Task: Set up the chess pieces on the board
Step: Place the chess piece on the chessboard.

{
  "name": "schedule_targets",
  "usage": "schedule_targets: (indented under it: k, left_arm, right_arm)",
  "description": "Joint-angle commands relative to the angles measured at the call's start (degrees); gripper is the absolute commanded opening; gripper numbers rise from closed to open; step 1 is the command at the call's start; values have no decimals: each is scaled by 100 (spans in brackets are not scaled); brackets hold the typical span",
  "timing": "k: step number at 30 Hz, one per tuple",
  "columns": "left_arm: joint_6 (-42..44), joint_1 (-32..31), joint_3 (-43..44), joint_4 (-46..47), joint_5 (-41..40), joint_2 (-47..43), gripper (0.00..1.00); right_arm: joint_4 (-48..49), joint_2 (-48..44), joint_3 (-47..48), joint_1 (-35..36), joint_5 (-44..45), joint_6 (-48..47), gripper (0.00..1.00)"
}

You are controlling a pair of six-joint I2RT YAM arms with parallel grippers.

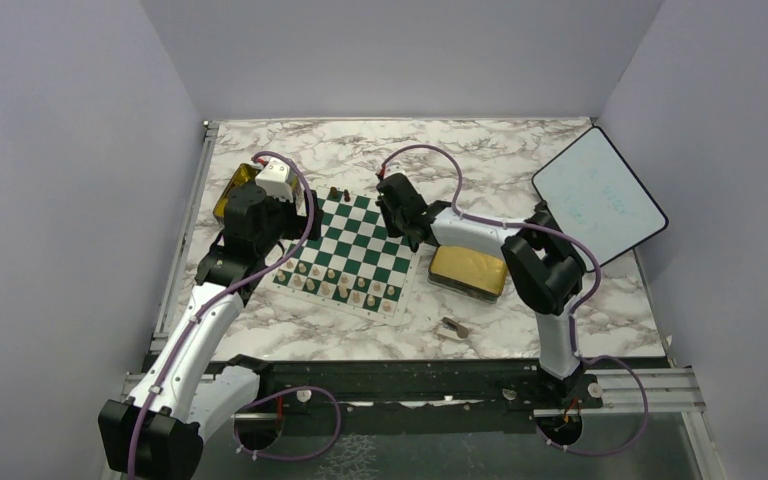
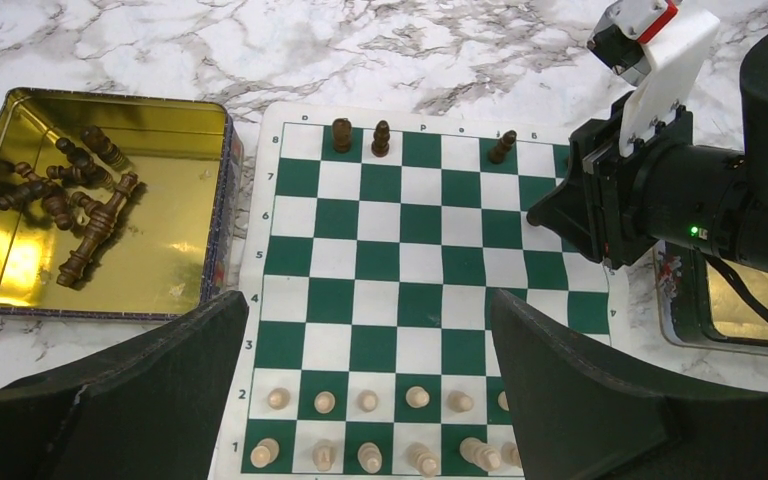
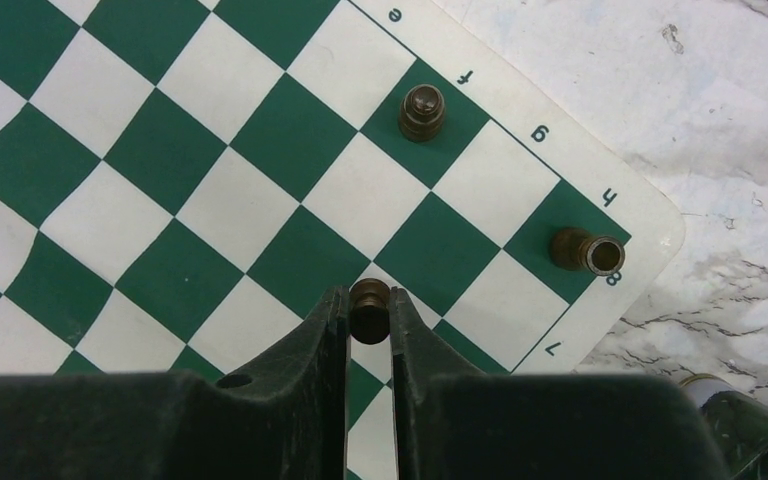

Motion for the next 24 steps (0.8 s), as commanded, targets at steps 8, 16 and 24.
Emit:
schedule_targets:
  k: [8,16,24]
  left_arm:
    - [35,-13,-55,71,-183,-69,93]
    - [-31,-10,-92,117,-247,-47,96]
    - [-154,-9,-97,267,-169,146,97]
  right_arm:
    - [4,230,107,54,118,17,25]
    - [-242,-104,189,53,29,7,35]
    - [-348,-730,-65,53,-157,-14,39]
